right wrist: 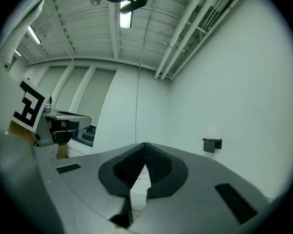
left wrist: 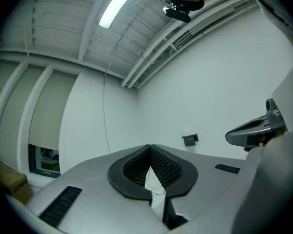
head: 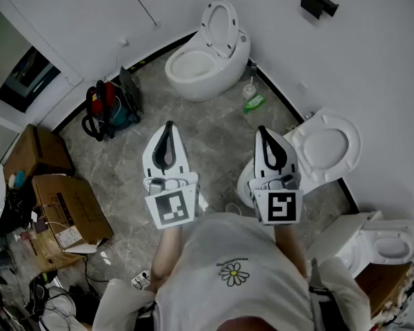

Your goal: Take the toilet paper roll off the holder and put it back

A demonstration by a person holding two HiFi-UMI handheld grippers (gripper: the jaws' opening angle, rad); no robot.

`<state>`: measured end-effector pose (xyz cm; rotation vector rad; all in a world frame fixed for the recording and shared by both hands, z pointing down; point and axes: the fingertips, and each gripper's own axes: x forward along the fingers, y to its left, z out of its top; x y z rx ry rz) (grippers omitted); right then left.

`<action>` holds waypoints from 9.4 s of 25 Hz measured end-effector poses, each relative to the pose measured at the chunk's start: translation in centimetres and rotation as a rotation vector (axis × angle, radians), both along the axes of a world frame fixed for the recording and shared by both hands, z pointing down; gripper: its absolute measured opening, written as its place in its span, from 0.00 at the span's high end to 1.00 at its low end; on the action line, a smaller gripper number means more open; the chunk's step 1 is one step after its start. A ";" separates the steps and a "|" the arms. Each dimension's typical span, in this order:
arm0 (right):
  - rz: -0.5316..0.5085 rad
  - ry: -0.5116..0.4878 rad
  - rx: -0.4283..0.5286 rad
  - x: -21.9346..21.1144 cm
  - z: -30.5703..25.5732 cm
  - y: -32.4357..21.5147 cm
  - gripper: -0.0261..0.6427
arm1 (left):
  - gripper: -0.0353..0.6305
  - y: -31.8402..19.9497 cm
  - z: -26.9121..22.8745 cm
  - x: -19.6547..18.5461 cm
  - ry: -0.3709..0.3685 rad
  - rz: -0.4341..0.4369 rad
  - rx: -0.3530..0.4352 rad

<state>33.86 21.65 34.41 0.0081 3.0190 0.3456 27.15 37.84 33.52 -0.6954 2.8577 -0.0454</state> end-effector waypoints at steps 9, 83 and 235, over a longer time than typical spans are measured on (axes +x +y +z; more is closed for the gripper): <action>0.023 0.035 0.012 -0.2 0.6 2.0 0.95 | 0.92 2.7 0.4 -0.6 0.015 0.007 0.013; 0.989 -0.074 0.050 -32.9 -3.7 -39.1 0.95 | 0.92 -51.8 -4.0 -42.8 -0.046 1.008 -0.001; 0.928 -0.211 0.097 -36.5 -8.3 -39.9 0.95 | 0.45 -49.4 -11.5 -46.6 -0.209 1.058 0.205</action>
